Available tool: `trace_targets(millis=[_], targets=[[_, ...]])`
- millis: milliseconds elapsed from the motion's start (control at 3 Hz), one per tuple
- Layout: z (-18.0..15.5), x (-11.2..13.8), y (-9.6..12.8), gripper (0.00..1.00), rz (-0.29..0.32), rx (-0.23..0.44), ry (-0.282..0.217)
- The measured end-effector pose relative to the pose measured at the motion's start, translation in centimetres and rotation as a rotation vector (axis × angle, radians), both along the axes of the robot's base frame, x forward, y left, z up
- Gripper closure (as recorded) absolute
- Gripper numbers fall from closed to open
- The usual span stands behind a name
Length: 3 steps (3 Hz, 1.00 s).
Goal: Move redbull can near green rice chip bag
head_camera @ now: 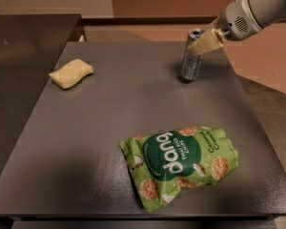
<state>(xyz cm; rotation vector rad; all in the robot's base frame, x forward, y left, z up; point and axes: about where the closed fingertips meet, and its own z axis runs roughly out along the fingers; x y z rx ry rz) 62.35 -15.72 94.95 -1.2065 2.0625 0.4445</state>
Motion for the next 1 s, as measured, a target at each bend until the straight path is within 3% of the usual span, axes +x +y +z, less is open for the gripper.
trace_targets(millis=[667, 1000], targets=[[0.4, -6.9, 2.6, 1.0, 0.193, 0.035, 0.05], [0.0, -9.3, 3.4, 1.0, 0.255, 0.02, 0.078]])
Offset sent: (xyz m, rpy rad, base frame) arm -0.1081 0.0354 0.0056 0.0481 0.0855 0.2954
